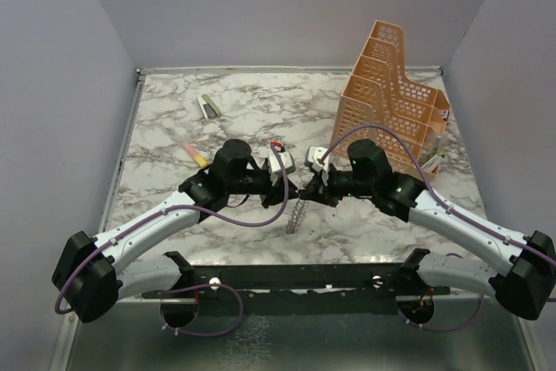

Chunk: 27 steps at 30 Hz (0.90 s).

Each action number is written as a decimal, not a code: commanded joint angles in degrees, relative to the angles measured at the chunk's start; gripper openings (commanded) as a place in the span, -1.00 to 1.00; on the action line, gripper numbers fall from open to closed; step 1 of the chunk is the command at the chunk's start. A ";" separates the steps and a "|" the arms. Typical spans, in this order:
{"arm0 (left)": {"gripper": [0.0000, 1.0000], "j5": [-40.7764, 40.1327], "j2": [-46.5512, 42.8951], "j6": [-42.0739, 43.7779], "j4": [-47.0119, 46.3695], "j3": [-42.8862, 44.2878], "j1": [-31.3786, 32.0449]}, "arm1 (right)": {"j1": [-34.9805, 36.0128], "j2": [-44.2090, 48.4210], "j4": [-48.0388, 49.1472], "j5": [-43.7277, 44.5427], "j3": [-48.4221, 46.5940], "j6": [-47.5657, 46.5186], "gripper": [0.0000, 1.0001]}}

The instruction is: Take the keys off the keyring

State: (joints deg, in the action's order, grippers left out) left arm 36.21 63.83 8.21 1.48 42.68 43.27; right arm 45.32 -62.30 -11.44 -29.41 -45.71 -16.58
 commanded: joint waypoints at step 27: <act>-0.51 4.38 -0.84 2.67 0.31 0.48 0.94 | 0.38 1.01 0.45 -2.98 -0.84 -1.84 -0.99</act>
State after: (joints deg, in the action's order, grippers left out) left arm 38.35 63.81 10.55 2.70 42.68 44.01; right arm 45.34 -60.75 -11.73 -29.82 -45.69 -17.67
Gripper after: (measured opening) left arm 0.246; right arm 0.056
